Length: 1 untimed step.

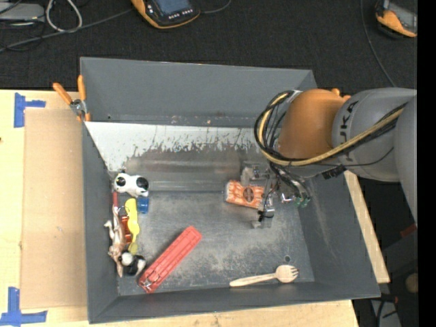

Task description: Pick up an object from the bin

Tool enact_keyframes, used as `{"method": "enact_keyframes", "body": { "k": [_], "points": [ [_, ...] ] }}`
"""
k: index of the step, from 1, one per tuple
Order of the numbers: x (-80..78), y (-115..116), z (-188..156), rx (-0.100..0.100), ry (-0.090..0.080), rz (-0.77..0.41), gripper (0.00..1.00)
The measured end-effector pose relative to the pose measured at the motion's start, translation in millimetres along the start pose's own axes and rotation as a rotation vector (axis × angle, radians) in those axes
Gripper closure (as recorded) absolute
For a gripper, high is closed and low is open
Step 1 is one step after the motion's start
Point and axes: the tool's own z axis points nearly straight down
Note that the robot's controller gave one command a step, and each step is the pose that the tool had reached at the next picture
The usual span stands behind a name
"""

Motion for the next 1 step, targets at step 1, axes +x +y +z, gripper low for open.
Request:
{"method": "enact_keyframes", "body": {
  "k": [1],
  "points": [
    [-4.1, 10.8, -3.5, 0.002, 0.0, 0.088, 1.0]
  ]
}}
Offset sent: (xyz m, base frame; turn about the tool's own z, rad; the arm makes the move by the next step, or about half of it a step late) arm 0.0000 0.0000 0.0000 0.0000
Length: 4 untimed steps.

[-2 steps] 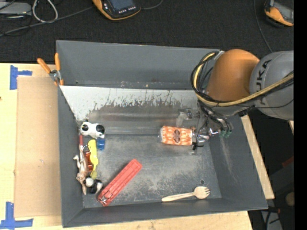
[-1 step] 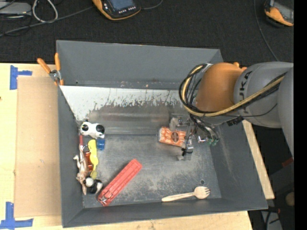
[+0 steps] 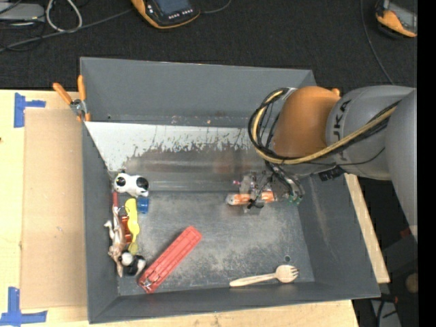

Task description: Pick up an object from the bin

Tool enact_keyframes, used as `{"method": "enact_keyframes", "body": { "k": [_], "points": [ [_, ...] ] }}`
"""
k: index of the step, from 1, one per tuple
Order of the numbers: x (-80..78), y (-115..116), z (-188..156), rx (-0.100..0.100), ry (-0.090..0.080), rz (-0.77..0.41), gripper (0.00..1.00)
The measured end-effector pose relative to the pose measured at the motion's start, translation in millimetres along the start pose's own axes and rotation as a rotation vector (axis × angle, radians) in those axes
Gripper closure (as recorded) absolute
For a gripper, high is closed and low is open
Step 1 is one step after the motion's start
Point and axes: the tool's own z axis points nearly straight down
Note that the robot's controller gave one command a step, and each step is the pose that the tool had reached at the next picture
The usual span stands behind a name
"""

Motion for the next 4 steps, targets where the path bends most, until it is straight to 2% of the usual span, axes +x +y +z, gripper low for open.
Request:
{"method": "enact_keyframes", "body": {
  "k": [1, 2, 3, 4],
  "points": [
    [0.0, -0.1, -0.1, 0.0, 0.0, 0.0, 1.0],
    [0.7, 0.0, -15.9, 0.0, 0.002, 0.001, 1.0],
    [1.6, 0.3, -64.2, -0.001, 0.008, 0.001, 1.0],
    [-0.5, 0.6, -123.4, -0.001, 0.002, 0.001, 1.0]
  ]
}}
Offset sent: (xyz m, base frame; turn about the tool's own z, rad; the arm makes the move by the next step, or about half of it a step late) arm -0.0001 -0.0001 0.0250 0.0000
